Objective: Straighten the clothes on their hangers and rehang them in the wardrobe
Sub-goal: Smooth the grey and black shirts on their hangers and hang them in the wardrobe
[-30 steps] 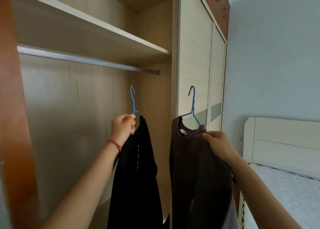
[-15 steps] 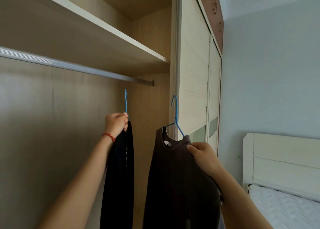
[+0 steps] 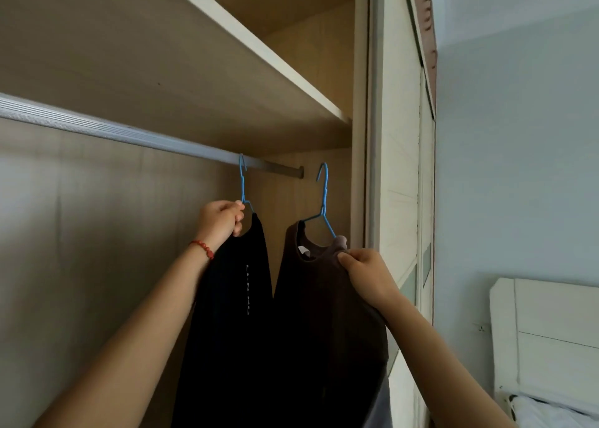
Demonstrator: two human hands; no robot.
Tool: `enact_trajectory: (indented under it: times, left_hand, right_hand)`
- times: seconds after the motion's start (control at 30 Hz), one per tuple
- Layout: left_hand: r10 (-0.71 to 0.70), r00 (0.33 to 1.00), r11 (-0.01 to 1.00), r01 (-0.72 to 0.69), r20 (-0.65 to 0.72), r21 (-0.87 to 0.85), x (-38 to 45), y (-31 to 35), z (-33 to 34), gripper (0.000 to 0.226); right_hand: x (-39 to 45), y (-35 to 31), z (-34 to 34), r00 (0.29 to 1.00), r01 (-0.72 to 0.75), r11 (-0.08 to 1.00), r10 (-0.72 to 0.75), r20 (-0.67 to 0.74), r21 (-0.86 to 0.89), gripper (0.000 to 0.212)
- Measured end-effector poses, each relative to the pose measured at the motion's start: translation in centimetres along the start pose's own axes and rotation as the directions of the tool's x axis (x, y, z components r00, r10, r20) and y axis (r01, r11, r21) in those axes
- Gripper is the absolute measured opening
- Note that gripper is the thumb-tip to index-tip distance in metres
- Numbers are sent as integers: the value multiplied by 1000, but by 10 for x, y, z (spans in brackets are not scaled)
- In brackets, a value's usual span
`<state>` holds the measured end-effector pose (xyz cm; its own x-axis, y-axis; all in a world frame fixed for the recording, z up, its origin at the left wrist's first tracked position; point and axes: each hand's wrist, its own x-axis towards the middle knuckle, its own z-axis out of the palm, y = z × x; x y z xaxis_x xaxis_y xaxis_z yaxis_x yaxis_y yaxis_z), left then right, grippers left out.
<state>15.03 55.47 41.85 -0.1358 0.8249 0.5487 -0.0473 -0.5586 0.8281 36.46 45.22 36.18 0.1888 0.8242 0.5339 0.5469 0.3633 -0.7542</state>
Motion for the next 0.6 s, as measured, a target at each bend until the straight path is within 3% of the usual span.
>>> enact_trajectory:
  times: [0.33,0.6]
  left_hand:
    - [99,994,993,-95,-56,71,75,11,7,22]
    - [65,976,994,-45,-208,101,113,7,8,30]
  right_hand:
    - [106,8,30,999,31,995,-34,27,99,37]
    - [169,2,55,988,25,987,-48,147,158,38]
